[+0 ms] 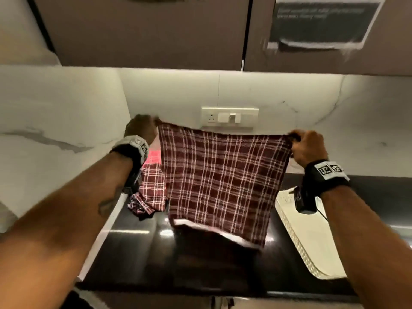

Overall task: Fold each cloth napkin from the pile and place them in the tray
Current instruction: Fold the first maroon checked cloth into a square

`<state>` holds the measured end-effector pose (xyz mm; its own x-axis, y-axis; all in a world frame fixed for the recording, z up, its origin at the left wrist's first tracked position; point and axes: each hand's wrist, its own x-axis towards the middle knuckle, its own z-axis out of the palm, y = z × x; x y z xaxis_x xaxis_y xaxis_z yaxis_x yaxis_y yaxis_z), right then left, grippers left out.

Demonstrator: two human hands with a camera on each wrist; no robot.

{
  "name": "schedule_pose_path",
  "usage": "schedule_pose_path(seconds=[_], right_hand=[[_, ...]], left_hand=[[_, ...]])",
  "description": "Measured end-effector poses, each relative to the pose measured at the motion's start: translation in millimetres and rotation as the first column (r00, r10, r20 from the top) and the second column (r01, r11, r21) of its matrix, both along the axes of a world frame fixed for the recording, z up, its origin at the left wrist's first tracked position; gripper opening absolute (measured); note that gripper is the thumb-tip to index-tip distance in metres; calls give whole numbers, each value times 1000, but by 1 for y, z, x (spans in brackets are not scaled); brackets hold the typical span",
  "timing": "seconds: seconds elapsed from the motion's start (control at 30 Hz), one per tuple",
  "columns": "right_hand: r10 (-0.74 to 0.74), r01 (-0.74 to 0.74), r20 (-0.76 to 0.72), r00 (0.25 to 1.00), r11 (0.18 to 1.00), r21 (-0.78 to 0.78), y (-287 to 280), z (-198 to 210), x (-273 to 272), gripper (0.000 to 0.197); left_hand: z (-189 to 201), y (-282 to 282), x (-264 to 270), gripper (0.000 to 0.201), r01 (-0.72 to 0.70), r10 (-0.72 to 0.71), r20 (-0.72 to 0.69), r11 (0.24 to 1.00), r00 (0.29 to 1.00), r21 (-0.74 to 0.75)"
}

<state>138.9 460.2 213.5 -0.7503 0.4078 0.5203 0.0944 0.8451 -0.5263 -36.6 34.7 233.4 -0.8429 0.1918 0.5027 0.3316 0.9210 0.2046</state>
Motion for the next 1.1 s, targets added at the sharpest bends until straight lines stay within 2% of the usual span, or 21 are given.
schedule_pose_path(seconds=[0.13, 0.2, 0.27, 0.33, 0.43, 0.57, 0.7, 0.8, 0.87, 0.93, 1.0, 1.1], right_hand=[[117, -121, -212, 970, 993, -6, -14, 49, 26, 29], [176, -188, -263, 949, 982, -21, -20, 50, 41, 24], [230, -248, -268, 935, 968, -34, -27, 39, 59, 19], [269, -288, -222, 937, 956, -59, -30, 17, 78, 17], [312, -332, -140, 940, 929, -163, -38, -28, 111, 16], [388, -379, -16, 921, 890, -252, -44, -103, 150, 23], [452, -376, 228, 863, 874, -309, -45, -169, 181, 28], [502, -377, 329, 800, 846, -376, -42, -200, 202, 37], [552, -394, 339, 762, 810, -434, -39, -202, 211, 42], [589, -381, 333, 737, 768, -515, -36, -196, 214, 37], [557, -351, 333, 760, 784, -511, -31, -193, 204, 30], [428, -256, 375, 822, 867, -426, -24, -208, 164, 12]], left_hand=[[63, -12, 37, 28, 99, -51, -147, 935, 988, 340], [73, -22, 61, 28, 163, -80, -210, 895, 974, 414], [65, -36, 89, 35, 202, -110, -221, 867, 969, 456], [43, -50, 118, 32, 214, -131, -203, 857, 970, 468], [-10, -71, 164, 20, 202, -162, -139, 916, 977, 348], [-96, -102, 213, 17, 170, -209, 201, 966, 957, 195], [-165, -116, 245, 41, 187, -206, 426, 979, 881, 87], [-193, -117, 260, 22, 202, -196, 579, 978, 791, 55], [-199, -120, 268, 17, 191, -188, 639, 979, 746, 66], [-202, -124, 271, 12, 156, -201, 664, 979, 720, 128], [-204, -124, 266, 10, 112, -227, 649, 970, 726, 214], [-220, -114, 239, 9, 78, -218, 611, 966, 761, 247]])
